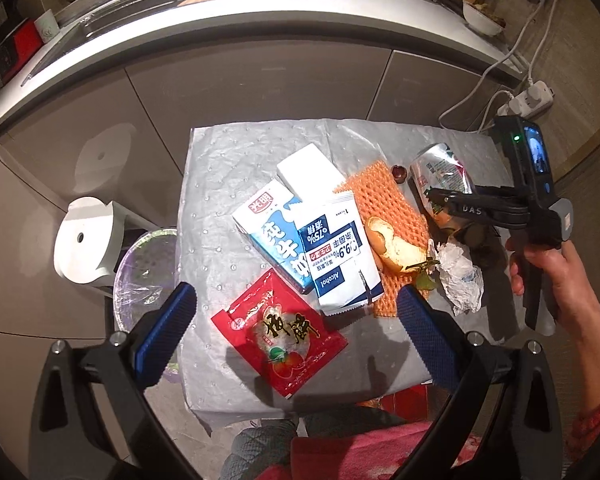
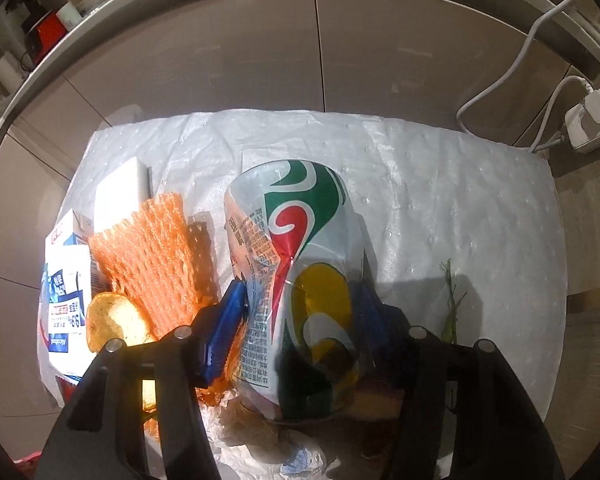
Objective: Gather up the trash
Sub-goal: 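Close the right tool on the soda can and lift it, then drop the small white carton into the bin with left tool while right holds can, then carry the soda can over the bin and open the right tool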
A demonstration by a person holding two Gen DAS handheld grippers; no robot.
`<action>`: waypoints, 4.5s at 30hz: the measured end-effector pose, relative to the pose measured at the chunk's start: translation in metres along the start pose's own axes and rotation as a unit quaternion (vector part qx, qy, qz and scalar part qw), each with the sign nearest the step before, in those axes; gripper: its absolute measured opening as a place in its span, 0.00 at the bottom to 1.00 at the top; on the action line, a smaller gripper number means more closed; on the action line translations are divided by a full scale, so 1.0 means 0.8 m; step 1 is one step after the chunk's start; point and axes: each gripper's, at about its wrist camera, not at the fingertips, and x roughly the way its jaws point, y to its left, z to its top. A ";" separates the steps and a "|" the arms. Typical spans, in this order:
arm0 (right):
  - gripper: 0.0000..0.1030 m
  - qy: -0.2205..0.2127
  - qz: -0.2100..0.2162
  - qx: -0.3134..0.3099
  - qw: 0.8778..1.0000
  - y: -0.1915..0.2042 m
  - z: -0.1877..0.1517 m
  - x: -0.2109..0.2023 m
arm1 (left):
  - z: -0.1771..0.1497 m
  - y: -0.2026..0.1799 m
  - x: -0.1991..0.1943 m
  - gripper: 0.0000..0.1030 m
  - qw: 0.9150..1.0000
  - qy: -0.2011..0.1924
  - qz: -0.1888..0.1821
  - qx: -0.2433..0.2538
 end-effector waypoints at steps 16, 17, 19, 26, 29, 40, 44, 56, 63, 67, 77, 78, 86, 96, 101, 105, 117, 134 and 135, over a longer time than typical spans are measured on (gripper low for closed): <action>0.56 -0.049 0.038 0.044 0.997 -0.031 -0.021 -0.089 | 0.047 0.002 0.124 0.93 0.996 0.082 -0.029 -0.012; 0.56 -0.049 0.039 0.044 0.997 -0.032 -0.023 -0.091 | 0.050 0.002 0.129 0.93 0.996 0.085 -0.032 -0.011; 0.56 -0.049 0.039 0.045 0.997 -0.029 -0.024 -0.088 | 0.054 -0.001 0.137 0.93 0.995 0.091 -0.030 -0.005; 0.56 -0.044 0.044 0.050 0.997 -0.033 -0.030 -0.089 | 0.056 -0.009 0.157 0.81 0.994 0.110 -0.023 0.008; 0.56 -0.043 0.044 0.051 0.997 -0.034 -0.030 -0.087 | 0.056 -0.015 0.155 0.69 0.995 0.099 -0.004 0.030; 0.56 -0.053 0.045 0.050 0.996 -0.025 -0.024 -0.090 | 0.063 -0.002 0.131 0.04 0.996 0.081 -0.022 0.022; 0.56 -0.061 0.048 0.044 0.996 -0.016 -0.021 -0.099 | 0.062 -0.002 0.107 0.02 0.997 0.062 -0.048 0.014; 0.55 -0.091 0.058 -0.008 0.994 0.083 -0.014 -0.150 | 0.036 0.103 0.005 0.02 0.997 -0.019 -0.057 -0.043; 0.55 -0.109 0.082 -0.014 0.991 0.188 -0.024 -0.170 | 0.008 0.222 0.019 0.02 0.999 -0.001 0.015 -0.036; 0.55 -0.109 0.093 -0.014 0.990 0.246 -0.027 -0.175 | -0.015 0.283 0.077 0.02 0.998 0.044 0.037 -0.032; 0.55 -0.088 0.061 -0.010 0.994 0.339 -0.035 -0.174 | -0.040 0.340 0.243 0.02 0.988 0.154 0.004 -0.025; 0.55 -0.087 0.057 -0.010 0.995 0.345 -0.039 -0.171 | -0.042 0.341 0.252 0.02 0.986 0.163 0.003 -0.023; 0.55 -0.063 0.065 -0.022 0.996 0.390 -0.043 -0.127 | -0.032 0.335 0.201 0.56 0.992 0.125 -0.031 -0.006; 0.55 -0.003 0.125 -0.076 0.989 0.475 -0.038 -0.002 | -0.028 0.387 0.015 0.90 0.999 0.014 0.035 -0.009; 0.55 0.032 0.132 -0.109 0.985 0.517 -0.045 0.067 | -0.044 0.418 -0.035 0.91 0.997 0.003 0.070 -0.046; 0.56 0.050 0.109 -0.142 0.983 0.540 -0.054 0.106 | -0.055 0.424 -0.048 0.92 0.995 0.000 0.074 -0.065; 0.88 -0.066 0.076 -0.066 0.993 0.428 -0.048 -0.039 | -0.041 0.352 -0.056 0.92 1.000 -0.013 0.011 -0.008; 0.81 -0.001 -0.008 -0.188 0.982 0.271 -0.028 0.014 | -0.035 0.171 -0.013 0.92 0.999 0.012 -0.029 0.022; 0.80 0.003 -0.010 -0.194 0.981 0.270 -0.028 0.021 | -0.036 0.168 -0.013 0.92 0.999 0.012 -0.024 0.018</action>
